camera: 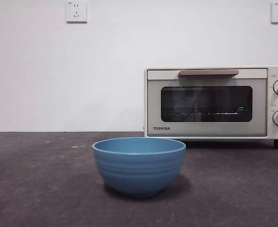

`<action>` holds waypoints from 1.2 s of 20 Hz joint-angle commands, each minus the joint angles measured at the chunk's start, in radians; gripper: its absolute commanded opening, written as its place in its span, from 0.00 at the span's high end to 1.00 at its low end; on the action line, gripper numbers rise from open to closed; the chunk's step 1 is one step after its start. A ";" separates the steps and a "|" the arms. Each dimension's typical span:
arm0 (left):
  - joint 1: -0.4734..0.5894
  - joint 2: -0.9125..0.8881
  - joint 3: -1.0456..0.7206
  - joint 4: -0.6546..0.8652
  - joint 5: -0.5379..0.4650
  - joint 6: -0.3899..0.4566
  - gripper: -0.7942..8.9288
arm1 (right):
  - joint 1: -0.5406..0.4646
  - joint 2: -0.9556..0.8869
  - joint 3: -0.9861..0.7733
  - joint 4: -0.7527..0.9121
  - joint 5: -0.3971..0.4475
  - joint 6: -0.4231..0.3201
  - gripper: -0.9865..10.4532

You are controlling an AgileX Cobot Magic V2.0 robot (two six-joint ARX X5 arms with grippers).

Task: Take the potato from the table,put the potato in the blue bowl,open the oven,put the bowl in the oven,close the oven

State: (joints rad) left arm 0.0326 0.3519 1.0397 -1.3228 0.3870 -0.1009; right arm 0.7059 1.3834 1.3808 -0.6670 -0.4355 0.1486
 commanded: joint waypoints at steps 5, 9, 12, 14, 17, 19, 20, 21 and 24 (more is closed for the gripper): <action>0.003 -0.007 -0.002 0.006 0.159 0.013 0.92 | 0.168 0.232 0.203 -0.016 0.055 -0.140 0.92; -0.027 -0.028 -0.002 0.004 0.189 0.033 0.92 | 0.256 0.417 0.346 -0.018 0.059 -0.158 0.91; -0.080 -0.045 -0.002 0.003 0.063 0.119 0.92 | 0.294 0.538 0.432 -0.015 0.063 -0.208 0.72; -0.120 -0.045 -0.002 0.003 -0.026 0.169 0.92 | 0.316 0.601 0.457 -0.008 0.072 -0.254 0.65; -0.192 -0.045 -0.002 0.003 -0.095 0.278 0.92 | 0.342 0.678 0.457 0.021 0.130 -0.290 0.52; -0.224 -0.045 -0.002 0.003 -0.216 0.349 0.92 | 0.349 0.724 0.457 0.046 0.144 -0.299 0.38; -0.234 -0.045 -0.002 0.003 -0.271 0.372 0.93 | 0.350 0.742 0.457 0.065 0.146 -0.299 0.35; -0.244 -0.045 -0.002 0.003 -0.325 0.379 0.93 | 0.355 0.761 0.457 0.092 0.156 -0.299 0.34; -0.253 -0.045 -0.002 0.003 -0.375 0.371 0.92 | 0.355 0.802 0.457 0.197 0.183 -0.297 0.33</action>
State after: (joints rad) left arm -0.2169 0.3107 1.0397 -1.3231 0.0135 0.2596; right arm 1.0592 2.1708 1.8362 -0.4732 -0.2565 -0.1432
